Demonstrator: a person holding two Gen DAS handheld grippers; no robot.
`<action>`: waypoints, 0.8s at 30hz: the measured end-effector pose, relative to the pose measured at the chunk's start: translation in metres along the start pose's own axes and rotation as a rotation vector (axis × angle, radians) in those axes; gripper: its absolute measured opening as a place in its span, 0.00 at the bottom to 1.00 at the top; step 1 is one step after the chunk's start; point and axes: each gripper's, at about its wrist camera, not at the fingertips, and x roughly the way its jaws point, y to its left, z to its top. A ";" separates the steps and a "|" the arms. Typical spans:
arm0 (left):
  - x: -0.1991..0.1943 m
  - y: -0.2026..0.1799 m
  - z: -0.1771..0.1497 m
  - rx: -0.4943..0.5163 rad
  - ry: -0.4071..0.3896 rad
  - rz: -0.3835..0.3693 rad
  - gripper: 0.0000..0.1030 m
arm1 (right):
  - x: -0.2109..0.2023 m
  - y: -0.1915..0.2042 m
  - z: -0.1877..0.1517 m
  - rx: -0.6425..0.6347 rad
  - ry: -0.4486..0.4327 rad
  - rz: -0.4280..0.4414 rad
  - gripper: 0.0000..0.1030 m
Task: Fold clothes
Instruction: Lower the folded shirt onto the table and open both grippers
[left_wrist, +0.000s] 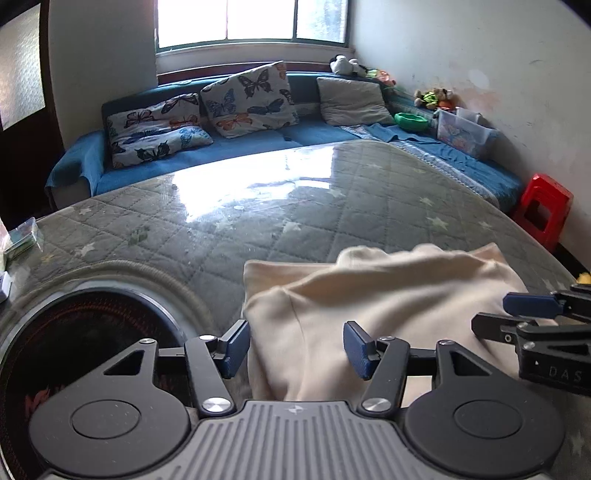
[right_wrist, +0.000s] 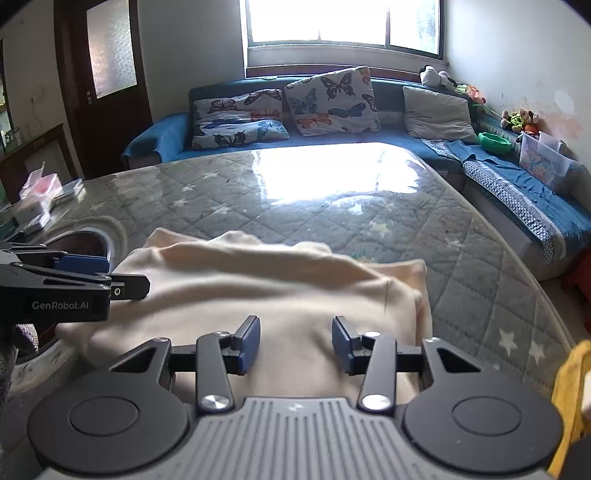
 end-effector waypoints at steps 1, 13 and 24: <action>-0.005 0.000 -0.004 0.006 -0.004 -0.001 0.59 | -0.004 0.002 -0.004 -0.001 -0.001 0.003 0.42; -0.023 0.000 -0.031 0.019 -0.014 0.003 0.66 | -0.033 0.026 -0.029 -0.085 -0.036 -0.024 0.47; -0.037 0.005 -0.044 0.028 -0.012 0.012 0.68 | -0.032 0.037 -0.032 -0.095 -0.031 -0.010 0.47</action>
